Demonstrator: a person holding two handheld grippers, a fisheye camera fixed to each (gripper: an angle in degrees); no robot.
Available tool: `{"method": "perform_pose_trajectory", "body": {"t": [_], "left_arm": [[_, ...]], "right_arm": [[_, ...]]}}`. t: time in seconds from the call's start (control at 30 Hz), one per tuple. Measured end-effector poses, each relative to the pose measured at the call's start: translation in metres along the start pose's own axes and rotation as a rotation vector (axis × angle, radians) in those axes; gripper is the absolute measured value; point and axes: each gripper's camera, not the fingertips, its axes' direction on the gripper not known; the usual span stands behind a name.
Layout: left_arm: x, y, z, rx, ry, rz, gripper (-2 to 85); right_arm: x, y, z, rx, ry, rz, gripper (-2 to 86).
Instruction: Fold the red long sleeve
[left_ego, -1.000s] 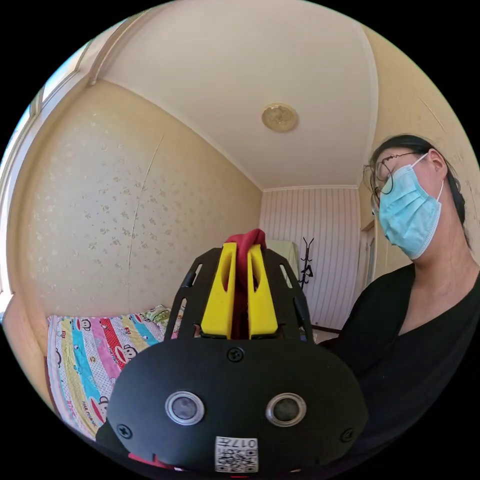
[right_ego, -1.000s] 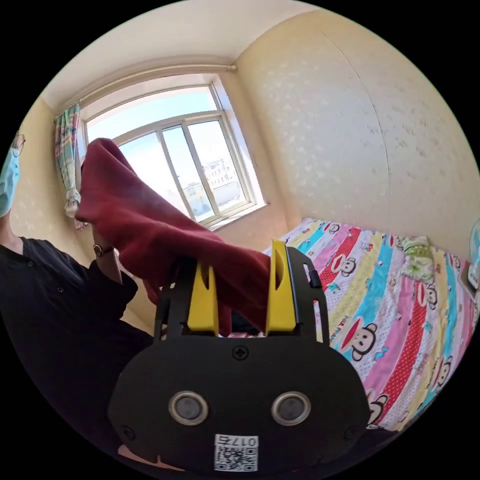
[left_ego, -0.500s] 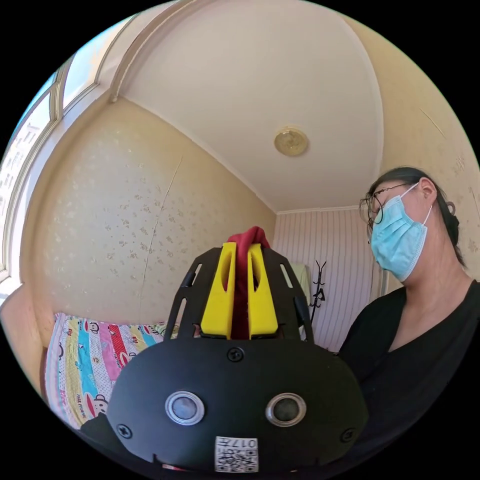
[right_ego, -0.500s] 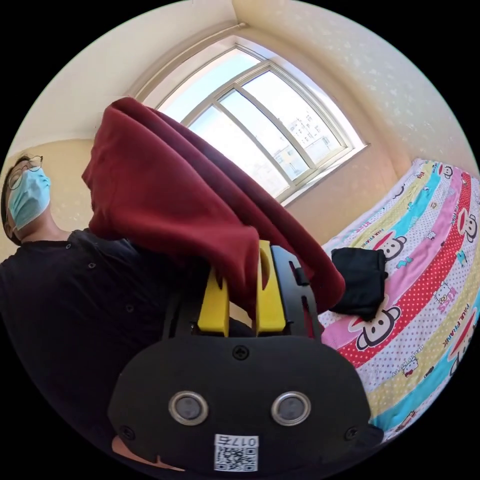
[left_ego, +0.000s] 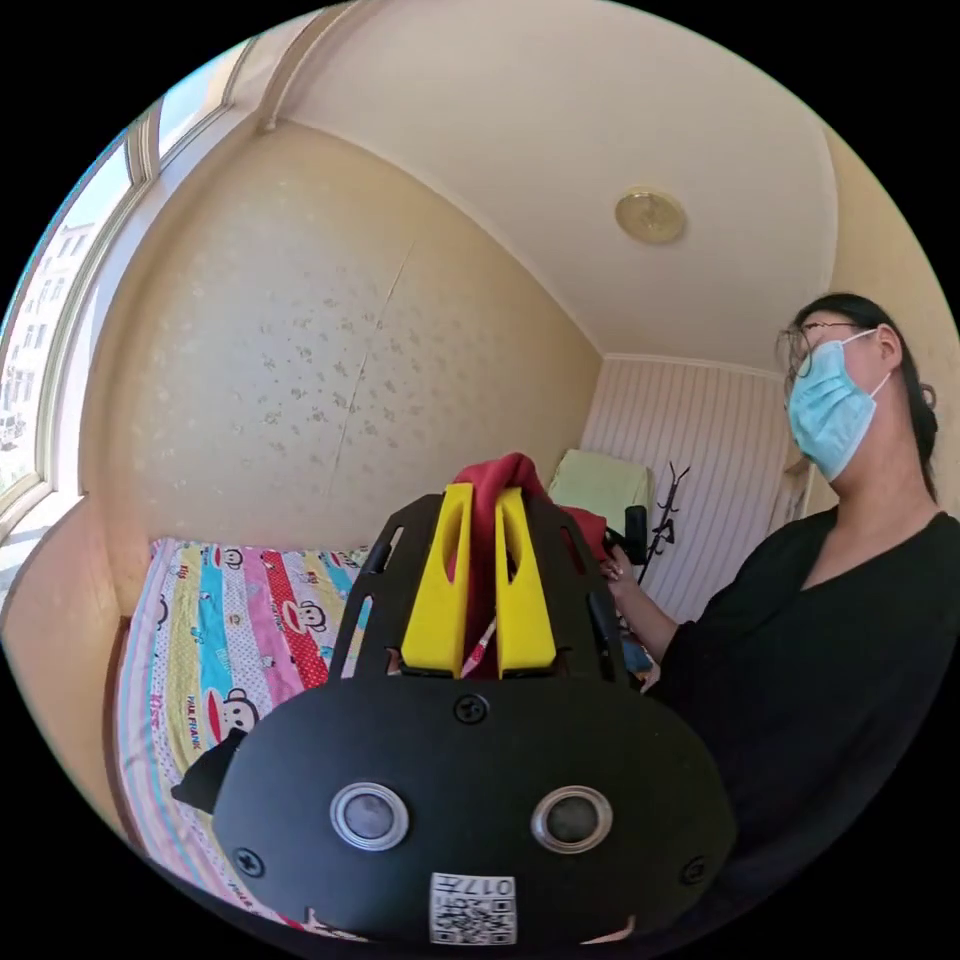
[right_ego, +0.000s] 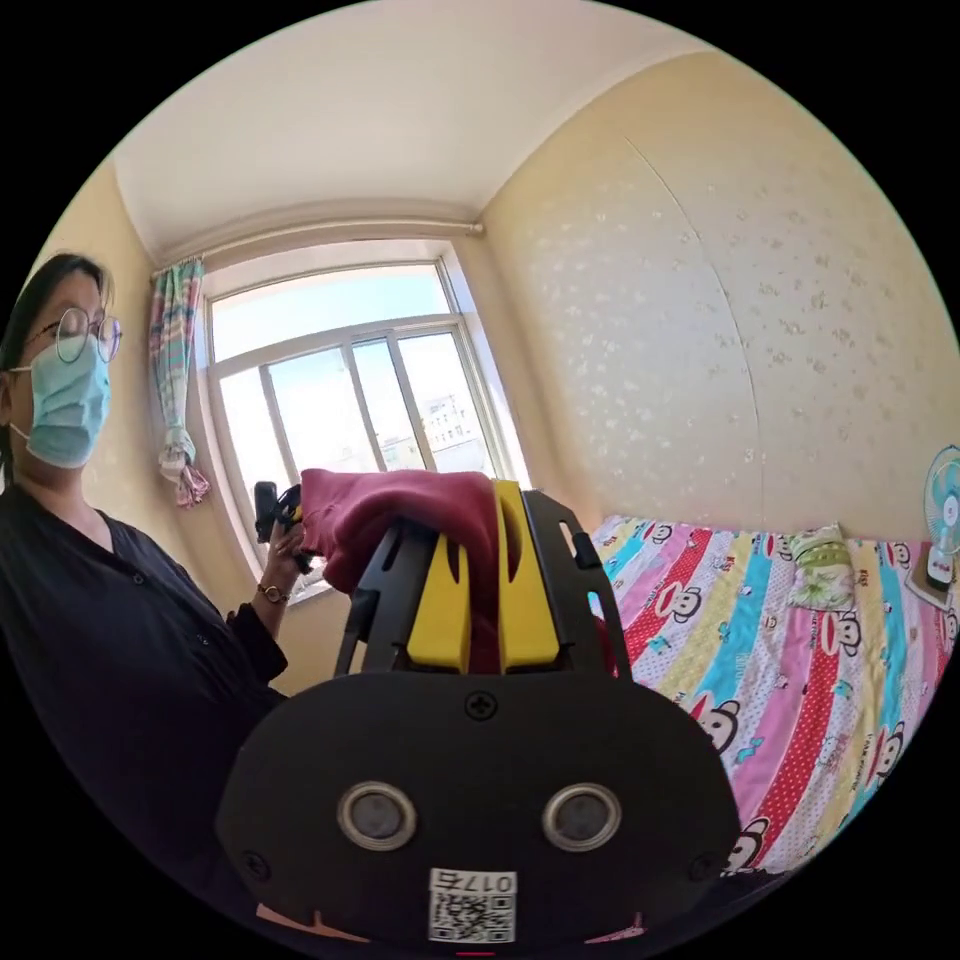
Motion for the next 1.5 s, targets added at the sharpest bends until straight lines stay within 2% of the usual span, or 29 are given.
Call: {"method": "perform_pose_trajectory", "body": {"t": [0.07, 0.2, 0.37, 0.53, 0.63, 0.7, 0.77, 0.8, 0.9, 1.0, 1.07, 1.13, 1.23, 1.3, 1.37, 1.4, 1.43, 1.47, 1.5], "left_arm": [[-0.016, 0.022, -0.018, -0.041, 0.106, -0.060, 4.2], [-0.014, 0.027, -0.036, -0.081, 0.201, -0.100, 3.4], [-0.046, -0.029, -0.023, -0.051, 0.288, -0.188, 1.2], [-0.126, -0.086, 0.045, -0.162, 0.125, -0.230, 1.3], [-0.229, -0.101, 0.123, -0.263, 0.005, -0.358, 2.6], [-0.305, -0.089, 0.171, -0.346, -0.100, -0.504, 5.6], [-0.384, -0.050, 0.200, -0.386, -0.171, -0.725, 9.8], [-0.394, -0.040, 0.201, -0.371, -0.164, -0.747, 9.8], [-0.408, 0.040, 0.196, -0.382, -0.198, -0.868, 9.8], [-0.397, 0.148, 0.182, -0.628, -0.397, -0.989, 12.6], [-0.388, 0.224, 0.147, -0.799, -0.594, -1.081, 14.9], [-0.383, 0.265, 0.114, -0.886, -0.711, -1.123, 15.9], [-0.379, 0.323, 0.073, -1.147, -0.879, -1.155, 18.2], [-0.368, 0.319, 0.059, -1.113, -0.879, -1.054, 18.1], [-0.368, 0.300, 0.050, -1.189, -0.859, -1.019, 16.0], [-0.370, 0.294, 0.048, -1.224, -0.821, -1.023, 12.4], [-0.375, 0.283, 0.044, -1.284, -0.701, -1.058, 5.0], [-0.377, 0.262, 0.034, -1.268, -0.584, -1.085, 4.2], [-0.377, 0.249, 0.025, -1.260, -0.576, -1.079, 3.9]], "right_arm": [[-0.008, 0.000, -0.022, 0.024, 0.011, -0.025, 5.6], [-0.015, -0.016, -0.065, 0.014, 0.080, -0.082, 5.6], [0.001, -0.061, -0.081, -0.061, 0.287, -0.127, 5.9], [0.097, -0.099, -0.031, -0.262, 0.454, -0.122, 6.1], [0.219, -0.107, 0.035, -0.429, 0.483, -0.037, 6.7], [0.338, -0.094, 0.095, -0.550, 0.524, 0.104, 7.8], [0.417, -0.071, 0.126, -0.626, 0.579, 0.257, 7.9], [0.456, -0.052, 0.136, -0.669, 0.607, 0.368, 7.8], [0.509, 0.012, 0.138, -0.728, 0.555, 0.518, 8.7], [0.535, 0.108, 0.130, -0.903, 0.527, 0.640, 10.5], [0.545, 0.170, 0.119, -1.033, 0.527, 0.743, 12.4], [0.548, 0.226, 0.105, -1.143, 0.476, 0.865, 13.9], [0.537, 0.287, 0.080, -1.298, 0.458, 0.966, 14.7], [0.534, 0.299, 0.057, -1.309, 0.460, 1.032, 14.1], [0.539, 0.289, 0.044, -1.272, 0.447, 1.058, 13.8], [0.546, 0.280, 0.037, -1.261, 0.455, 1.070, 13.6], [0.549, 0.275, 0.033, -1.254, 0.461, 1.070, 13.5], [0.557, 0.260, 0.027, -1.233, 0.472, 1.054, 13.3], [0.565, 0.244, 0.022, -1.214, 0.492, 1.025, 13.1]]}}
